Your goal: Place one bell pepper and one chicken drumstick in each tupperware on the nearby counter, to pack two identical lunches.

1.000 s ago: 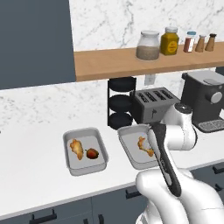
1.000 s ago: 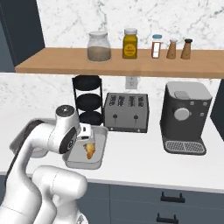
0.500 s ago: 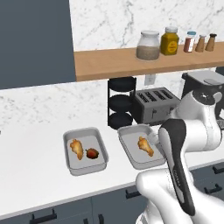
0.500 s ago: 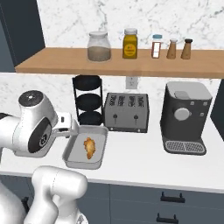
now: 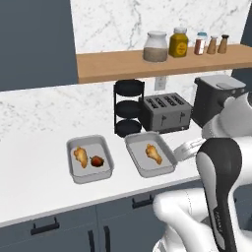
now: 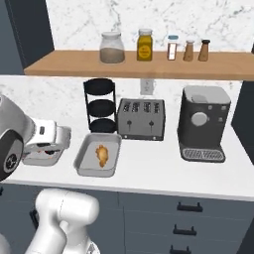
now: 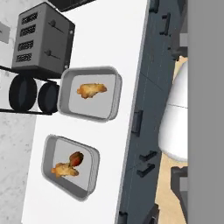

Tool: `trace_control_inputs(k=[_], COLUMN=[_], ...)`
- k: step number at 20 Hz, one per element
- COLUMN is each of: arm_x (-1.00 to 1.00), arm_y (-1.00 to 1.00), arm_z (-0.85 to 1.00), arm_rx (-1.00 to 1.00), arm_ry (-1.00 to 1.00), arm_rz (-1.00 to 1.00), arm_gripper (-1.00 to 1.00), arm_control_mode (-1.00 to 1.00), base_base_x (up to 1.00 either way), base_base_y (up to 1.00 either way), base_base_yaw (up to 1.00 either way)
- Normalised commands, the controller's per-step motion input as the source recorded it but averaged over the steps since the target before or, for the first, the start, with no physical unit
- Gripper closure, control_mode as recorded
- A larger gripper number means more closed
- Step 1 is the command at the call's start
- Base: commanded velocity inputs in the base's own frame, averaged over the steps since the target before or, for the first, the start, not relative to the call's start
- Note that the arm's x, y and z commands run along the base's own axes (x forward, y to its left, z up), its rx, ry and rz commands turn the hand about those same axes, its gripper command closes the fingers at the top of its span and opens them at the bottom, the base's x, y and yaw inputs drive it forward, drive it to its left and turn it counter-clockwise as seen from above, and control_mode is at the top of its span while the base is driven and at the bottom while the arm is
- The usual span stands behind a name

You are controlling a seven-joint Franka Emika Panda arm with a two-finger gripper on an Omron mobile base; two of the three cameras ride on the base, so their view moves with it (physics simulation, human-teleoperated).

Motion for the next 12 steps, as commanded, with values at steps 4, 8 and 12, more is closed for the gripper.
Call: trace_control_inputs(k=[4, 8, 12], arm_x=[0.0, 0.0, 0.0], arm_y=[0.0, 0.0, 0.0], arm_z=[0.0, 0.0, 0.0], arm_rx=[0.0, 0.0, 0.0], arm_ry=[0.0, 0.0, 0.0], arm_rz=[0.0, 0.0, 0.0], arm_gripper=[-1.0, -1.0, -1.0], arm_control_mode=[1.0, 1.0, 1.0], base_base_x=[-1.0, -0.78, -0.46], base_base_y=[-0.98, -1.0, -1.0], base_base_yaw=[-0.01, 0.0, 0.0])
